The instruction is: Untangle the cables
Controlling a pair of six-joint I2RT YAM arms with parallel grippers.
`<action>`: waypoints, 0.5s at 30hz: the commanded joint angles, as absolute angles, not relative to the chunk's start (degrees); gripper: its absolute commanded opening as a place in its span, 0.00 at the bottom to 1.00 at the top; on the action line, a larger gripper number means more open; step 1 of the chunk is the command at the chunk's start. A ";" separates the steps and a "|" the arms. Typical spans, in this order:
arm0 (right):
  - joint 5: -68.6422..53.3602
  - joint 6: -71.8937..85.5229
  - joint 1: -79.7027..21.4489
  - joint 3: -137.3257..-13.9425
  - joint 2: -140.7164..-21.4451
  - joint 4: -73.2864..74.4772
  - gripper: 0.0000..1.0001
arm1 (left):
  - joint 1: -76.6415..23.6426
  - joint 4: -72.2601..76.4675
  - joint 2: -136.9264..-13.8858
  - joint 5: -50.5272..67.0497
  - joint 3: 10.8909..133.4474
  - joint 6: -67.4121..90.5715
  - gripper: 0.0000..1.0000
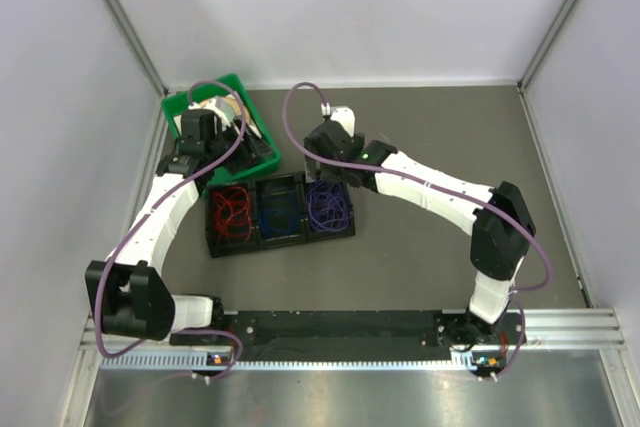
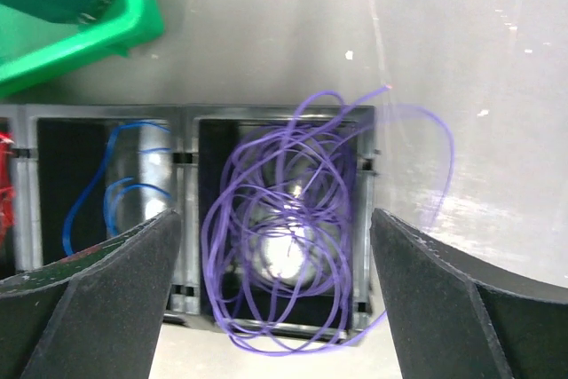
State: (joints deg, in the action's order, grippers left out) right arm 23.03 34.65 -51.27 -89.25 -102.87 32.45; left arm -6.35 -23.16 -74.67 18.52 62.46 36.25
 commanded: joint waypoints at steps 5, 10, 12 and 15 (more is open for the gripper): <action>26.72 34.45 -51.42 -92.98 -103.71 35.33 0.88 | -6.06 -21.36 -74.00 18.19 62.58 35.51 0.63; 28.90 34.36 -50.54 -94.48 -102.84 36.73 0.89 | -5.98 -21.71 -73.48 17.67 62.58 35.16 0.63; 29.88 34.54 -49.58 -93.43 -101.17 36.74 0.89 | -5.98 -22.06 -73.21 17.32 62.75 34.81 0.63; 32.95 35.68 -47.38 -92.81 -99.15 38.49 0.92 | -5.98 -22.76 -73.12 16.09 63.19 33.93 0.63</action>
